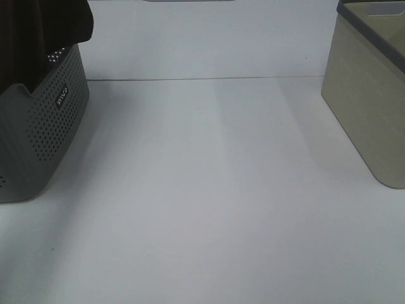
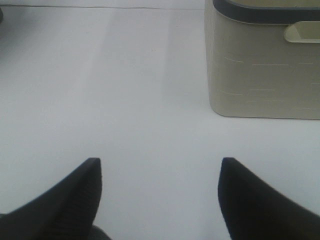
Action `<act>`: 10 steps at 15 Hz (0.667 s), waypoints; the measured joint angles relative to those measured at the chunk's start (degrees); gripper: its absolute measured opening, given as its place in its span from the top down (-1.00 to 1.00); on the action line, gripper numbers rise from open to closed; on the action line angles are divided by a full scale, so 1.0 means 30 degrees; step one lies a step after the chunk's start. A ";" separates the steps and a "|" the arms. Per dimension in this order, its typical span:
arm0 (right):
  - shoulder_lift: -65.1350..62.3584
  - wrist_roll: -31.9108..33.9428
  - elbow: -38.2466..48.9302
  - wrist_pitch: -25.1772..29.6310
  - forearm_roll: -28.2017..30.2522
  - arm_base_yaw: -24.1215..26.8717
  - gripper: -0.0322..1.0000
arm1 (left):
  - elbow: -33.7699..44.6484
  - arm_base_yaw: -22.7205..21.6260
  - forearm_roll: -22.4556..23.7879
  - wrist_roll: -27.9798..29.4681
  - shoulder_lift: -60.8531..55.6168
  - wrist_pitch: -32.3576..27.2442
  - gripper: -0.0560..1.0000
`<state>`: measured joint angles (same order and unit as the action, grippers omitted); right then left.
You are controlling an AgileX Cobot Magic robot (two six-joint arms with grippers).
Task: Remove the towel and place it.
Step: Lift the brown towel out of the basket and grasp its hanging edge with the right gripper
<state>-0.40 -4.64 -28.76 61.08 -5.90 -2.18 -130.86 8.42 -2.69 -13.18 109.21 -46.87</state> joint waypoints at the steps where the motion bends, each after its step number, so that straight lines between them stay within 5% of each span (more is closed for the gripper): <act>1: 0.0000 0.0000 0.0000 0.0000 0.0000 0.0000 -0.30 | 0.0000 0.0707 -0.0936 -0.0649 -0.0344 0.0000 0.89; 5: 0.0191 0.0000 0.0000 0.0000 -0.0535 0.0000 -0.30 | 0.0000 0.3247 -0.3514 -0.3075 -0.0745 -0.1299 0.89; 7: 0.2674 -0.0210 0.0000 -0.0229 -0.2464 0.0000 -0.30 | 0.0000 0.5061 -0.3820 -0.3820 -0.0726 -0.2750 0.89; 10: 0.6780 -0.3266 -0.0134 -0.1165 -0.5080 0.0000 -0.30 | 0.0000 0.7105 -0.4488 -0.3820 -0.0726 -0.2903 0.89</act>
<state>19.94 -14.44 -29.16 57.58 -21.14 -2.18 -130.86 29.74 -16.16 -24.64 107.03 -55.58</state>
